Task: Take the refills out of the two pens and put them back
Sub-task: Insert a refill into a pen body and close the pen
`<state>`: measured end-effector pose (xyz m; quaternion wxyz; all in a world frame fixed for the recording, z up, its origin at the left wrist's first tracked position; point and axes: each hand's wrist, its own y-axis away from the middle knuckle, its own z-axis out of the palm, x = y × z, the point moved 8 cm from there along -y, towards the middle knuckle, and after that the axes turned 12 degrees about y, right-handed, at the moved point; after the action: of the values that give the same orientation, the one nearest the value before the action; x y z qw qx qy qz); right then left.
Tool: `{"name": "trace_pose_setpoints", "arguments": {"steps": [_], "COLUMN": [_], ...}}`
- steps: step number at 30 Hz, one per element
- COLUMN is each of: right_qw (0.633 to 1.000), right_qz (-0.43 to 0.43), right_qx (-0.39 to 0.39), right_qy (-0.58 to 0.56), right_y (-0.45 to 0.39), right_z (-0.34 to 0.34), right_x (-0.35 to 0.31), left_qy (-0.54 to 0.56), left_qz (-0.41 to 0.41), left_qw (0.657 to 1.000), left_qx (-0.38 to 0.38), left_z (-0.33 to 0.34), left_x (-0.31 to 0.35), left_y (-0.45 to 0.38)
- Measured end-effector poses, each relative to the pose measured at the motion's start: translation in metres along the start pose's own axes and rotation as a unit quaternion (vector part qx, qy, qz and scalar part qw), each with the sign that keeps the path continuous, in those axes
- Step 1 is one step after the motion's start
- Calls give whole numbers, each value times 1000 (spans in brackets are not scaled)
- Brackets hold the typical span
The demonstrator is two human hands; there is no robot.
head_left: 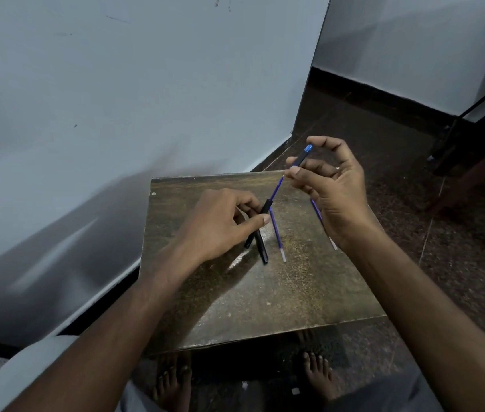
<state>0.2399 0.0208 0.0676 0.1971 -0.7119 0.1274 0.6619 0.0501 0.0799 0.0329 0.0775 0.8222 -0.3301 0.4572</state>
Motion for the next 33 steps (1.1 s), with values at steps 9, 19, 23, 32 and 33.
{"name": "trace_pose_setpoints", "arguments": {"steps": [9, 19, 23, 32, 33], "right_qw": [999, 992, 986, 986, 986], "right_qz": [-13, -45, -48, -29, -25], "right_qx": [-19, -51, -78, -92, -98], "right_qy": [32, 106, 142, 133, 135], "right_y": [2, 3, 6, 1, 0], "right_z": [6, 13, 19, 22, 24], "right_x": [-2, -3, 1, 14, 16], "left_qy": [2, -10, -7, 11, 12], "left_qz": [-1, -1, 3, 8, 8], "left_qw": [1000, 1000, 1000, 999, 998], "left_qx": [-7, 1, 30, 53, 57], "left_z": [2, 0, -5, -8, -9], "left_x": [-1, -3, 0, 6, 7], "left_y": [0, -1, -1, 2, 3]}}
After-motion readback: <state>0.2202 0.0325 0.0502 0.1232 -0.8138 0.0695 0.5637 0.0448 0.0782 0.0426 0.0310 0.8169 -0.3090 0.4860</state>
